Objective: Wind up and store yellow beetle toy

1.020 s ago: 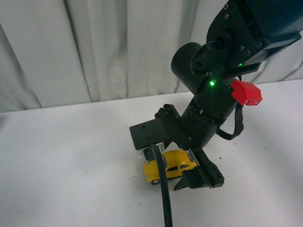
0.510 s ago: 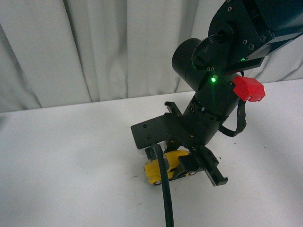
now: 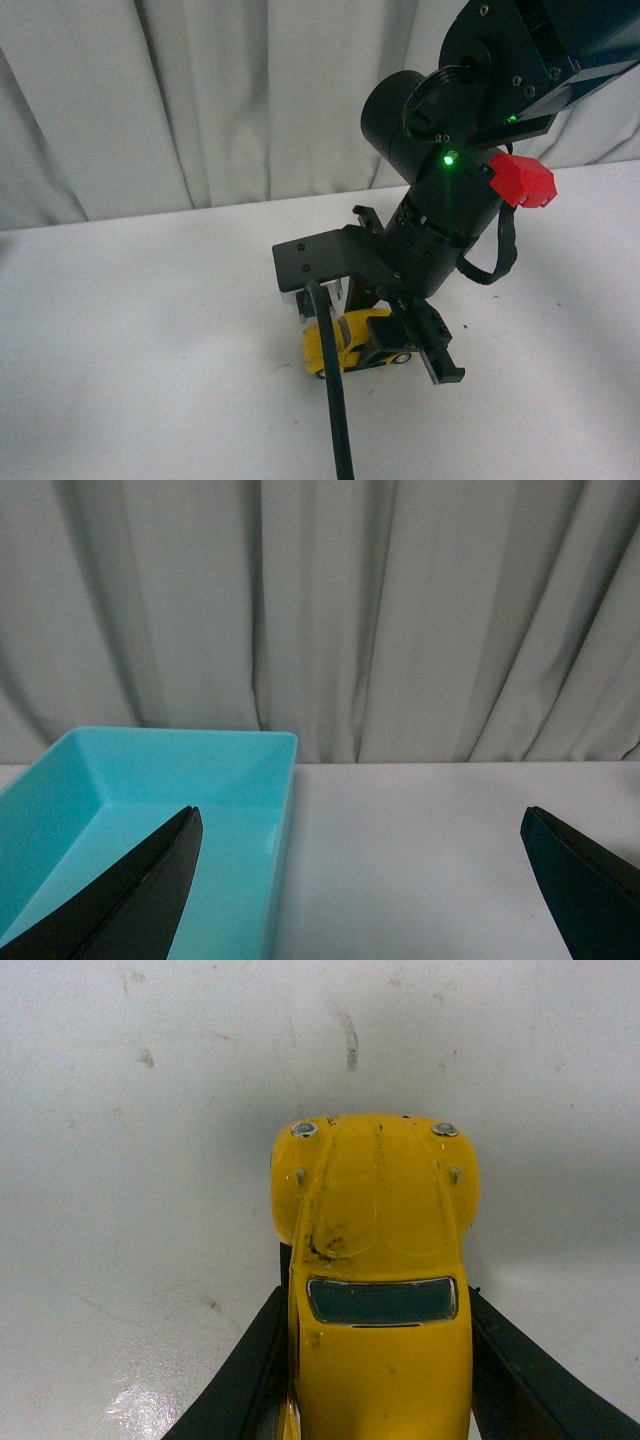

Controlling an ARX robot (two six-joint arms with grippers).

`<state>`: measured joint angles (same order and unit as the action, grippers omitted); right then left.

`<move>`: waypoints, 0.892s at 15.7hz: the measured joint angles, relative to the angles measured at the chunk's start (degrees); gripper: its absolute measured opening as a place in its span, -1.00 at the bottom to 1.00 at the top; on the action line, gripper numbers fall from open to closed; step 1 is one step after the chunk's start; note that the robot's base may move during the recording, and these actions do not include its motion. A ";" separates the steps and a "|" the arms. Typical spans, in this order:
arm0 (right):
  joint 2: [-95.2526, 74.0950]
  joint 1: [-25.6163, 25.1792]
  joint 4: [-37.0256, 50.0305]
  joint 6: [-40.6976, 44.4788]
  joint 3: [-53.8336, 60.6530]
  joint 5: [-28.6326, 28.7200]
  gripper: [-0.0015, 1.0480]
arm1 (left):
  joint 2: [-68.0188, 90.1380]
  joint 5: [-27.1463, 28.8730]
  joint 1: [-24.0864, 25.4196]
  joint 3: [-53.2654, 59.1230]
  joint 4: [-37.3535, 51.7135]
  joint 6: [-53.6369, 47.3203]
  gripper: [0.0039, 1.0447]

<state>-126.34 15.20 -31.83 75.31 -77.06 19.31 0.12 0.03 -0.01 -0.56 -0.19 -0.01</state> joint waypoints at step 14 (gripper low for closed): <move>5.05 -3.80 9.05 -6.54 11.45 2.27 -0.20 | -0.02 0.00 0.00 0.00 0.00 0.00 0.88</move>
<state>-121.30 11.40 -22.79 68.77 -65.60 21.58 0.10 0.03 -0.01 -0.56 -0.19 -0.01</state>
